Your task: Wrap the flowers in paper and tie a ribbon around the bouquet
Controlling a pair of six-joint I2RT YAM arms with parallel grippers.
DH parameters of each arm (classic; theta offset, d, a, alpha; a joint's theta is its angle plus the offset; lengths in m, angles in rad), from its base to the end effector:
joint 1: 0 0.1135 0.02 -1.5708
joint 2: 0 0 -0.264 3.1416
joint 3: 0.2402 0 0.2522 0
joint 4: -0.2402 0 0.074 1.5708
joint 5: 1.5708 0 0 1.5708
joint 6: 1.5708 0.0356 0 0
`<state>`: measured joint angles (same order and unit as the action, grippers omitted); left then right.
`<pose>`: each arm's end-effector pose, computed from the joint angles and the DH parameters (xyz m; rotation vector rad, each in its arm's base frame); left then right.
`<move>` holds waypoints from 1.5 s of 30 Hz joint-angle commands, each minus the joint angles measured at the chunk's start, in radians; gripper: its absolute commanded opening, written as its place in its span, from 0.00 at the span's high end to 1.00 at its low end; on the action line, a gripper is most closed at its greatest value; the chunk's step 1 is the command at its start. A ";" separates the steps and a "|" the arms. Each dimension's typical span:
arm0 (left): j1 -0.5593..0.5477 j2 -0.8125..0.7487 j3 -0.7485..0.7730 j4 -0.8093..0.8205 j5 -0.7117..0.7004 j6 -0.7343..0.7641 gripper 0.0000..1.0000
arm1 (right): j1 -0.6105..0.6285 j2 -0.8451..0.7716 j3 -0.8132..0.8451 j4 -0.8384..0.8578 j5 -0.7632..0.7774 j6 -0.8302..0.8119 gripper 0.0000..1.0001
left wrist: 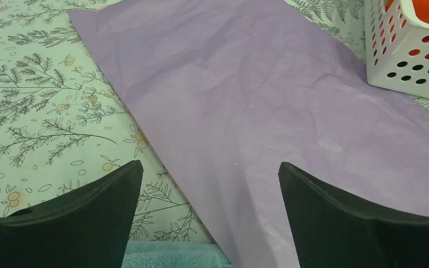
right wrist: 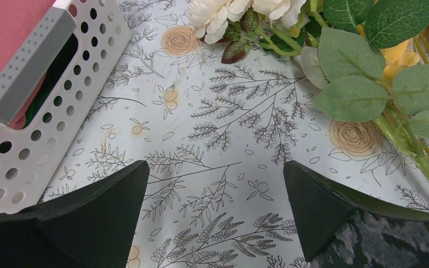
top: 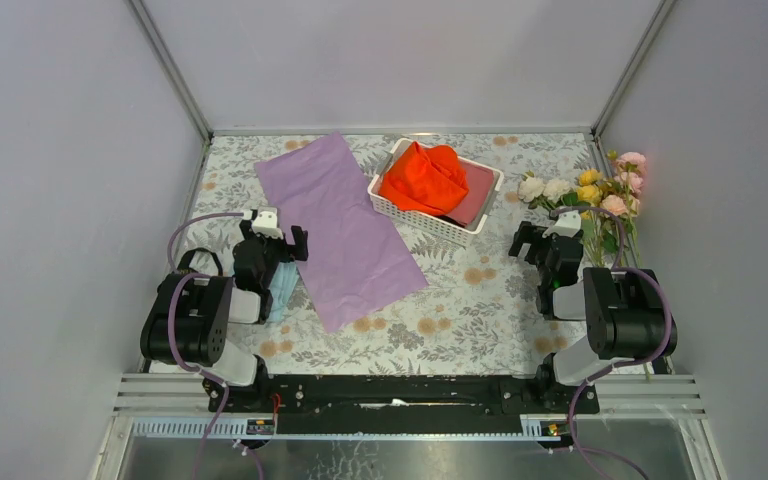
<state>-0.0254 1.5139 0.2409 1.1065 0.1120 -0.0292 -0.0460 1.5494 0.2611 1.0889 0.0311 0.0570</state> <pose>0.2419 -0.0101 0.1424 0.0791 1.7364 -0.1374 0.2474 -0.0125 0.1372 0.1136 1.7665 -0.0196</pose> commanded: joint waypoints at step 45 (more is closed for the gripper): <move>0.021 -0.270 0.645 -1.680 0.193 0.457 0.05 | 0.482 0.466 1.081 -1.074 0.181 0.015 1.00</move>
<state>-0.0101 1.2201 0.8875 -0.5724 0.3489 0.3992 0.5182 1.9221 1.1984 -0.0128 0.0834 0.0769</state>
